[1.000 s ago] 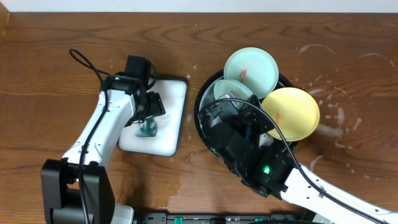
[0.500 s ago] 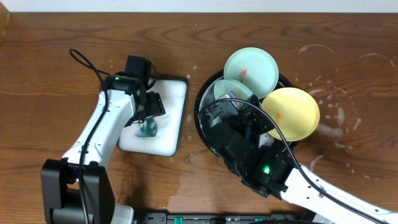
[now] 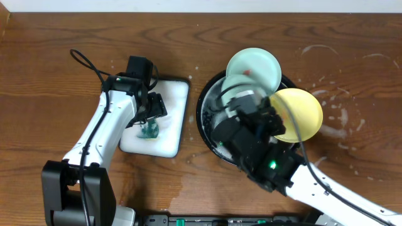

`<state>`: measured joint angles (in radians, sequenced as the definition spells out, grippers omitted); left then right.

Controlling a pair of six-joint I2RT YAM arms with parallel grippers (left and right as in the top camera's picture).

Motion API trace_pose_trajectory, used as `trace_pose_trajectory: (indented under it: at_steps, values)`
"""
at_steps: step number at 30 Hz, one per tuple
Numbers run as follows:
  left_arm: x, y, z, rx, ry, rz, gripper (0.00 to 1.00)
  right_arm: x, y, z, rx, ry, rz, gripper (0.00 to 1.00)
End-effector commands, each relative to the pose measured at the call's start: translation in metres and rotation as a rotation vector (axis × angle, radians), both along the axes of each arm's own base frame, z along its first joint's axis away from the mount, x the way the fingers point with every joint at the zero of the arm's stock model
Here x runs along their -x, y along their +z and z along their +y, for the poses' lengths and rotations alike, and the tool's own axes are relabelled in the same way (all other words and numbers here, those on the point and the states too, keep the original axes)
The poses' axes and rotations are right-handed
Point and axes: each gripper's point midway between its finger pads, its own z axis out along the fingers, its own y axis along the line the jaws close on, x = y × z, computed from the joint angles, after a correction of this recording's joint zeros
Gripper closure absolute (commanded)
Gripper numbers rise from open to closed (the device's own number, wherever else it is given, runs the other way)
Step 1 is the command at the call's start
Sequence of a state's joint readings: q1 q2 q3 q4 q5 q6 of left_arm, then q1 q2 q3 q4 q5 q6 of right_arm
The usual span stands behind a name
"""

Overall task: Clean dirty plates on tray and stack at the side
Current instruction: 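Carry the pale green plate right and set it down at the right side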

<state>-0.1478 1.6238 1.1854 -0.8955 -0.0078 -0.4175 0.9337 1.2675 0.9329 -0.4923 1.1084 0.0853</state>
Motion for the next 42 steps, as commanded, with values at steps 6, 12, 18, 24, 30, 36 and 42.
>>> trace_pose_trajectory:
  at_steps: [6,12,18,24,30,36,42]
  values:
    - [0.001,-0.001,0.004,-0.021,-0.001,0.005,0.18,-0.028,-0.032,-0.024,-0.446,-0.089,0.147,0.99]
    - [0.001,-0.001,0.004,-0.021,-0.001,0.005,0.18,-0.027,-0.040,-0.019,-0.555,-0.024,0.250,0.99]
    - [0.001,-0.001,0.004,-0.021,-0.001,0.005,0.18,-0.046,-0.033,-0.066,-0.931,-0.131,0.260,0.99]
    - [0.001,-0.001,0.004,-0.021,-0.001,0.005,0.18,-0.053,-0.029,-0.154,-1.278,-0.238,0.241,0.99]
    - [0.001,-0.001,0.004,-0.021,-0.001,0.005,0.18,-0.026,-0.049,-0.280,-1.364,-0.586,0.071,0.99]
    - [0.001,-0.001,0.004,-0.021,-0.001,0.005,0.18,0.007,-0.087,-0.358,-1.364,-0.930,-0.036,0.99]
    - [0.001,-0.001,0.004,-0.021,-0.001,0.005,0.18,0.013,-0.130,-0.389,-1.347,-1.064,-0.013,0.99]
